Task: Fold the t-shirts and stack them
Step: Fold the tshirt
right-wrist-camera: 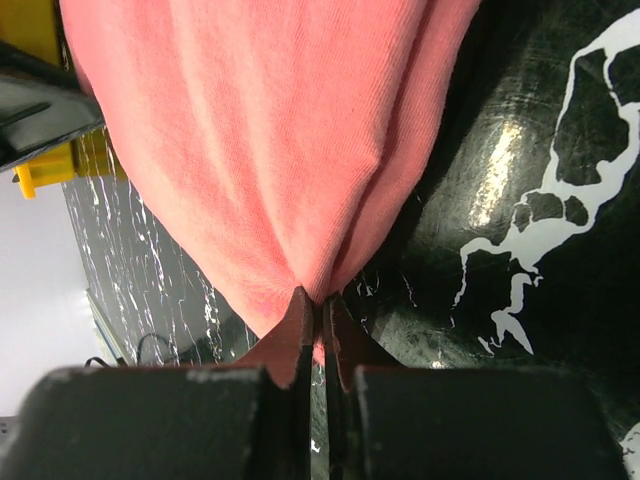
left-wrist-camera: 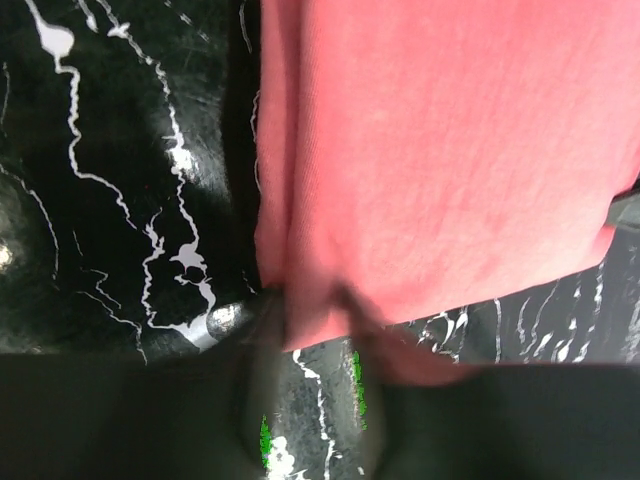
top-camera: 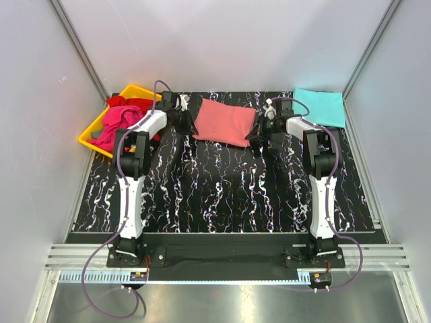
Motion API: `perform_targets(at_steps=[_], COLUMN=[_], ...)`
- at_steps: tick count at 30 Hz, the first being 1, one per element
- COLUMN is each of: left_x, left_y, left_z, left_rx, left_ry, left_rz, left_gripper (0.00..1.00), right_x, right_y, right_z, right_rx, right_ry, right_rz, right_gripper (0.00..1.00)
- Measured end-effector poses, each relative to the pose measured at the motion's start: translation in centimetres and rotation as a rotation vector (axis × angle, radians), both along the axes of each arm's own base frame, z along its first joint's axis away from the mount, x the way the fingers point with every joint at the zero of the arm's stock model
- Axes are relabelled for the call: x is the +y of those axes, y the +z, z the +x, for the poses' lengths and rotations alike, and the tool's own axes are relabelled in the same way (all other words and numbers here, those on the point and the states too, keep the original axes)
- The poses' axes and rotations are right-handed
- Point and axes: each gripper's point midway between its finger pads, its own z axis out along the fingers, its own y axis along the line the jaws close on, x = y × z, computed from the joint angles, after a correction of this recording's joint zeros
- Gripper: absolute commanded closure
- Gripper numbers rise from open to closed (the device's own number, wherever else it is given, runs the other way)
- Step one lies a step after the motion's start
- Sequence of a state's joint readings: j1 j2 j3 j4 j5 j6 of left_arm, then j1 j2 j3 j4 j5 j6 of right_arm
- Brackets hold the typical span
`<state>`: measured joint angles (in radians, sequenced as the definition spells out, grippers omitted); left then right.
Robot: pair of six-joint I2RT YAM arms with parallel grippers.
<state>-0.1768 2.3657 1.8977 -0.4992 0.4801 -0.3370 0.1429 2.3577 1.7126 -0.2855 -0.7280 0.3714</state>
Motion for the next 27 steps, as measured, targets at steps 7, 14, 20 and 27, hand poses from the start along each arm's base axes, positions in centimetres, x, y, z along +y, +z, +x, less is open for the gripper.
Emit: perform_targets(at_steps=[7, 14, 20, 27], left_x=[-0.2, -1.8, -1.1, -0.5], left_y=[-0.7, -0.3, 0.4, 5.7], left_z=[-2.0, -12.8, -19.5, -14.9], left_rx=[0.062, 0.204, 0.297, 0.177], left_ry=[0.023, 0.015, 0.035, 0.068], left_rz=[-0.026, 0.020, 0.064, 0.055], left_gripper=[1.00, 0.88, 0.55, 0.50], right_x=[-0.4, -1.8, -3.1, -3.6], right_y=[-0.5, -0.6, -0.7, 0.7], right_z=[-1.1, -9.5, -15.6, -15.3], right_rx=[0.042, 0.192, 0.284, 0.275], right_ry=[-0.007, -0.047, -0.066, -0.076], right_rz=[-0.008, -0.034, -0.078, -0.117], right_gripper=[0.98, 0.90, 0.58, 0.27])
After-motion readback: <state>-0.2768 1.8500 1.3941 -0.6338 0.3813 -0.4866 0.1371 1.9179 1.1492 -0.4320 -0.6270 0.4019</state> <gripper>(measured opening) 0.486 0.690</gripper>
